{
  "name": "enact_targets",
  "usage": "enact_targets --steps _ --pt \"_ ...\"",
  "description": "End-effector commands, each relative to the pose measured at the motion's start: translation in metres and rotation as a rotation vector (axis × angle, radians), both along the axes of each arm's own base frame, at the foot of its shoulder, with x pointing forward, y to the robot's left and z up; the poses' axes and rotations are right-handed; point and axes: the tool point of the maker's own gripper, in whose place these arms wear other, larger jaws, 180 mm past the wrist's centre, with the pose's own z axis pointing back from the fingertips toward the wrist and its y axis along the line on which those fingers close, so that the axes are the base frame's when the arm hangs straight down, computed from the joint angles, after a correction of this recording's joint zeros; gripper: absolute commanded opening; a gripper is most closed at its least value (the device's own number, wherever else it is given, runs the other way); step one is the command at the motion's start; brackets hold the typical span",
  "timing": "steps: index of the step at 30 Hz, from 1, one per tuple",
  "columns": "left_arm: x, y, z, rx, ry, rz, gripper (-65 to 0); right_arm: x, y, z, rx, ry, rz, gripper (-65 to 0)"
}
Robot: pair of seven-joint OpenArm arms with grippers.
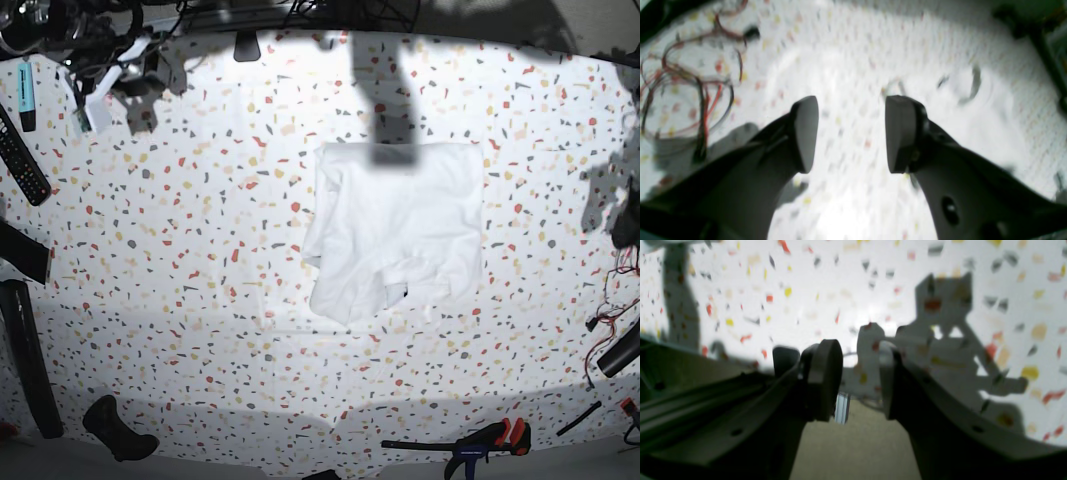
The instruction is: Fold the T-shirt properly
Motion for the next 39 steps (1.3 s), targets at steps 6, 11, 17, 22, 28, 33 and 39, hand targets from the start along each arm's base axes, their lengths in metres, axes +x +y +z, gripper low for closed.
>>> enact_targets --steps 6,11,17,22,28,33,39 --pt "-0.039 -0.03 0.007 0.181 0.038 -0.121 -34.5 -0.04 -0.004 -0.007 -0.02 0.107 0.014 -43.0" --pt "-0.08 -0.056 -0.004 0.284 0.133 -0.219 -34.5 -0.076 -0.016 -0.011 -0.048 0.205 -0.011 -43.0" --pt "-0.138 -0.052 -0.046 0.321 0.343 -0.212 -34.5 -0.117 -0.037 -0.009 -0.106 0.323 -0.043 -43.0" --pt "-0.182 -0.051 -0.07 0.271 0.481 -0.182 -34.5 -0.153 -0.025 -0.009 -0.051 0.427 -0.03 -43.0" --pt "-0.232 -0.022 -0.11 0.165 0.631 -0.036 -34.5 -0.188 -0.008 -0.041 0.001 0.522 -0.017 -43.0" --pt "-0.27 0.016 -0.156 0.086 0.757 0.137 -34.5 -0.228 -0.008 -0.094 -0.008 0.652 0.041 -43.0" --pt "-0.316 0.051 -0.223 0.152 0.867 0.263 -34.5 -0.24 -0.013 -0.164 0.001 0.667 0.071 -43.0"
